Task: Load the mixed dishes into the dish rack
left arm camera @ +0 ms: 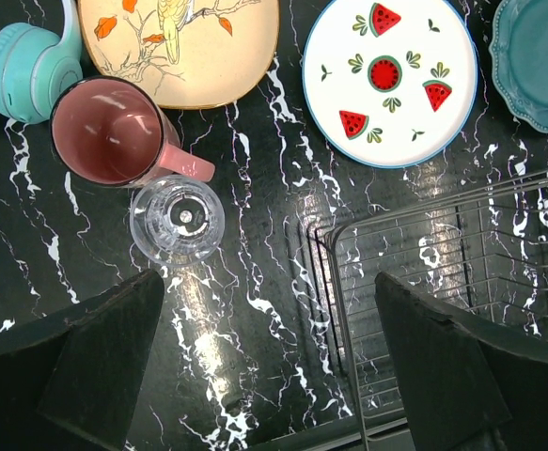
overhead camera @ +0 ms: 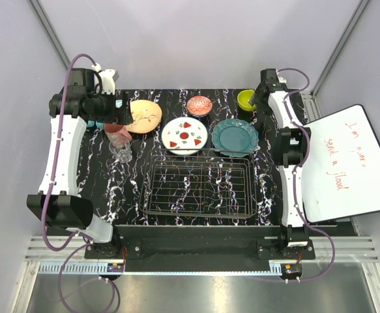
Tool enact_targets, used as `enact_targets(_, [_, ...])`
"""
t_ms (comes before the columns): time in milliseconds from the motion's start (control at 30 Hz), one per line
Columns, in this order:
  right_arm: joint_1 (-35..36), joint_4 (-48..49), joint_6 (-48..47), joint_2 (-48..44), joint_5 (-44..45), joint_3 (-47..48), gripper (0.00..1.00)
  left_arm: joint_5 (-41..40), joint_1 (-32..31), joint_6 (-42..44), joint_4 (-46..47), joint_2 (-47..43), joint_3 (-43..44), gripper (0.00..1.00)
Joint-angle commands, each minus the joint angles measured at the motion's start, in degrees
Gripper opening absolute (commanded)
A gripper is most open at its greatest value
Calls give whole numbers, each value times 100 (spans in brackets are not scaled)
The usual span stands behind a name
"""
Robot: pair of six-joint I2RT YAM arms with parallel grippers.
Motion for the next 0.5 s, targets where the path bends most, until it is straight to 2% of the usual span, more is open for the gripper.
enact_targets(0, [23, 360, 177, 30, -150, -69, 72, 79, 34, 115, 183, -276, -26, 99])
enact_targets(100, [23, 492, 178, 100, -186, -122, 68, 97, 34, 116, 174, -276, -17, 99])
enact_targets(233, [23, 623, 213, 206, -265, -122, 56, 97, 51, 133, 183, -276, -34, 99])
enact_targets(267, [23, 632, 213, 206, -274, -113, 49, 80, 51, 133, 192, -276, -52, 99])
enact_targets(333, [23, 685, 222, 206, -300, -139, 42, 71, 43, 142, 183, -285, -69, 99])
enact_targets(367, [23, 711, 204, 189, -309, -183, 33, 62, 43, 142, 192, -285, -87, 99])
enact_targets(467, [23, 756, 195, 110, -326, -244, 23, 62, 51, 142, 192, -302, -113, 99])
